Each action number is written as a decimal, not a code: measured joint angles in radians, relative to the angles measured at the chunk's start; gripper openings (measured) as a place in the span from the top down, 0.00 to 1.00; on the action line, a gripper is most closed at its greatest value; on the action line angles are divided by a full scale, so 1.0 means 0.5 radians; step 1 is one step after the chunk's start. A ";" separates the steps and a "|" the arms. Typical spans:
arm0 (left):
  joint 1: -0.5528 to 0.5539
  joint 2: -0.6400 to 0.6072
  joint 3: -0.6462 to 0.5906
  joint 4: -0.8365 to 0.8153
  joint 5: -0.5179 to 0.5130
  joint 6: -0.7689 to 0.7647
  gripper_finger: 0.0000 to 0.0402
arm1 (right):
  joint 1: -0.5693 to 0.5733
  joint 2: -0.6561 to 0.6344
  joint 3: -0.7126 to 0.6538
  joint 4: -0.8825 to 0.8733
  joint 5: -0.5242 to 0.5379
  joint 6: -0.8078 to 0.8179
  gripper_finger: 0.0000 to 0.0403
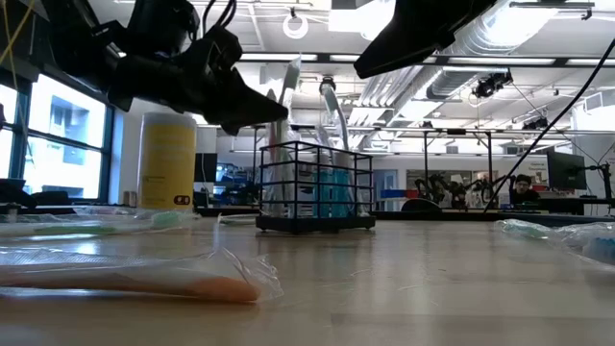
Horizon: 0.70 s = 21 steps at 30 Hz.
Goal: Pick & Place toothbrushing station
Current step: Put the green toothbrush into the wire organizer
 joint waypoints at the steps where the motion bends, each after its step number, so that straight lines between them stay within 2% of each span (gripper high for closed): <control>1: 0.000 0.004 0.000 -0.010 0.000 -0.001 0.95 | 0.001 0.000 0.000 0.000 0.000 0.000 0.40; 12: 0.001 0.123 0.008 0.052 -0.079 -0.006 0.95 | 0.001 0.000 0.000 0.001 0.000 0.001 0.40; 21: -0.001 0.100 0.005 0.025 -0.114 0.057 0.94 | 0.001 0.000 0.000 0.000 0.000 0.000 0.40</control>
